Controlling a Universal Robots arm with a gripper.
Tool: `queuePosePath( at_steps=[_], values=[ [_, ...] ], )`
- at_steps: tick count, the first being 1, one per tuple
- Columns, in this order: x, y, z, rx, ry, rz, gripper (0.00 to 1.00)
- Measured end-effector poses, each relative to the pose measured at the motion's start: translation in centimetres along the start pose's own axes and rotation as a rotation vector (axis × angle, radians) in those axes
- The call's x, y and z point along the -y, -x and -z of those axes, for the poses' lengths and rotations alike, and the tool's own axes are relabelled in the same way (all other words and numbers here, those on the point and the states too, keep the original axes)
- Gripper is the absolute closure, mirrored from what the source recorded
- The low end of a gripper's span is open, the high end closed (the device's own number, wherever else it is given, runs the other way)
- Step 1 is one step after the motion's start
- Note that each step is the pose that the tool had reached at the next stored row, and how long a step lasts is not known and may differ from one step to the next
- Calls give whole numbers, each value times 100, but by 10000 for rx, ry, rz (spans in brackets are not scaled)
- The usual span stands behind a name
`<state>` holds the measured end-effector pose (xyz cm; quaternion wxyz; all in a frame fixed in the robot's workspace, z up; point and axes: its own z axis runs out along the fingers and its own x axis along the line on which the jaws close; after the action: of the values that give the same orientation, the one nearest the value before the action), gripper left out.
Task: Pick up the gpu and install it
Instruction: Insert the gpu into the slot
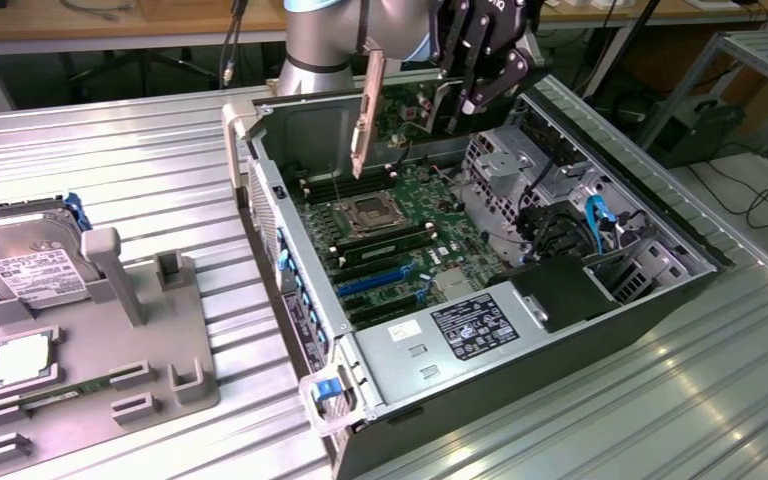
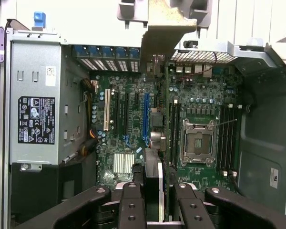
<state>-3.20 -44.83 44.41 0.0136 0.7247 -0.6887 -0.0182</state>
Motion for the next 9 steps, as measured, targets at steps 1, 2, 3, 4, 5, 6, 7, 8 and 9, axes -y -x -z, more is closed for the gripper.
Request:
queuePosePath(
  at_steps=[1, 2, 3, 4, 5, 6, 7, 8, 9],
  values=[
    [0, 0, -1, 0, 0, 10, 72],
    [0, 0, -2, -1, 0, 20, 72],
    [0, 0, -3, -1, 0, 28, 72],
    [0, 0, -4, -2, 0, 39, 72],
    [0, 0, -6, -2, 0, 49, 72],
    [0, 0, -7, -2, 1, 61, 72],
    [1, 0, -8, -3, 1, 77, 72],
    [1, 0, -9, -4, 1, 90, 72],
    [1, 0, -10, -4, 1, 105, 72]
  ],
)
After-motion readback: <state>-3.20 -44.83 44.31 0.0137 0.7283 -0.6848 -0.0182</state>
